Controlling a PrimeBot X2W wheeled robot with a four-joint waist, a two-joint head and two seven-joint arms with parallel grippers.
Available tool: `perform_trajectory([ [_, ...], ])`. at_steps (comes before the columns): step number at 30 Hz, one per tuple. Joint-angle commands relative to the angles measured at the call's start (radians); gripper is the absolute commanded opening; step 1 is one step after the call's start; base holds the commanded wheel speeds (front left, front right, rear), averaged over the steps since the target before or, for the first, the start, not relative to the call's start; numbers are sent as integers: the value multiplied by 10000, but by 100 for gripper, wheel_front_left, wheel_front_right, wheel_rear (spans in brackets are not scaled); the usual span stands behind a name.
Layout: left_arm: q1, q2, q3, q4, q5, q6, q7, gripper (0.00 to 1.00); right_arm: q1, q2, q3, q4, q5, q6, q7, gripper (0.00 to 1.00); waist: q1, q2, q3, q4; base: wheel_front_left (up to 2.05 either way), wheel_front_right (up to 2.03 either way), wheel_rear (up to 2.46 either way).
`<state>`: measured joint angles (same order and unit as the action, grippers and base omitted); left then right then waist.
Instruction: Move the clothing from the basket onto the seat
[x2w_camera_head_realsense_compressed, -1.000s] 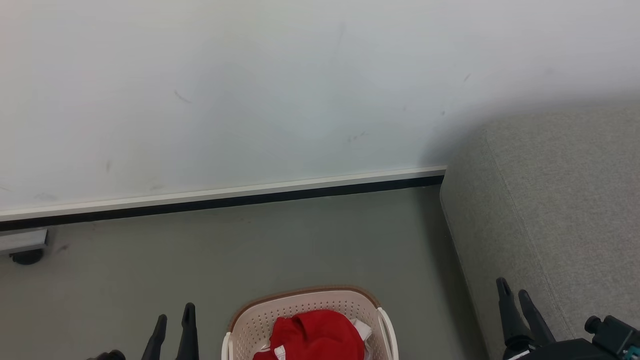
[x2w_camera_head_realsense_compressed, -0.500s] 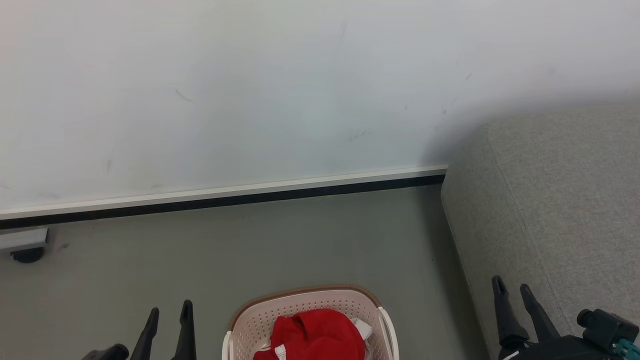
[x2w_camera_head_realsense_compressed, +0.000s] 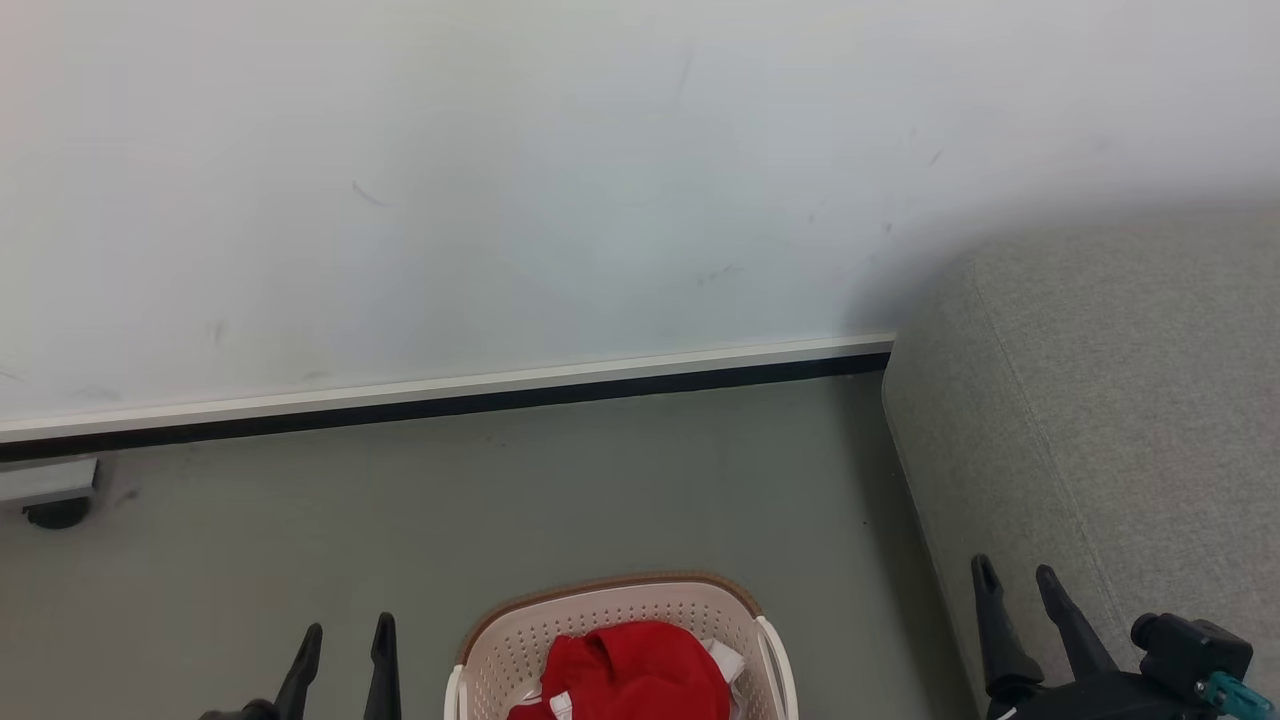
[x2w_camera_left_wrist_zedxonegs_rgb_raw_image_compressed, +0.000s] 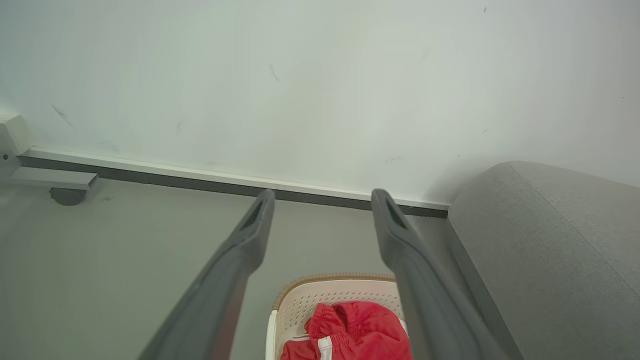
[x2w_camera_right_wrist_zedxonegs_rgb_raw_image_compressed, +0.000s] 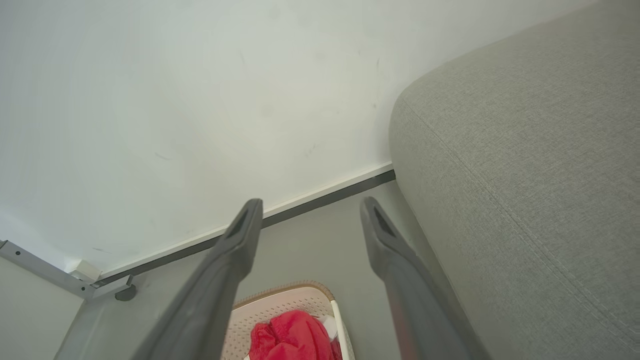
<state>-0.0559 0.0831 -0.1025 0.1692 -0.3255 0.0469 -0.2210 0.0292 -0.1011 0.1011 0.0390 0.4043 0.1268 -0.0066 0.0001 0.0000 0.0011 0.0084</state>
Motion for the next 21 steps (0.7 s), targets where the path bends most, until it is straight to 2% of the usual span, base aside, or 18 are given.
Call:
perform_trajectory([
  [1,161,-1,49,-88,214,63,-48,100,-21,42,-51,-101,-268,47,47,100,-1,0,-4,5,0,0,0],
  [21,340,-104,-10,-607,1262,488,338,100,-84,382,-179,-118,-1946,60,321,100,-1,0,33,31,0,0,0],
])
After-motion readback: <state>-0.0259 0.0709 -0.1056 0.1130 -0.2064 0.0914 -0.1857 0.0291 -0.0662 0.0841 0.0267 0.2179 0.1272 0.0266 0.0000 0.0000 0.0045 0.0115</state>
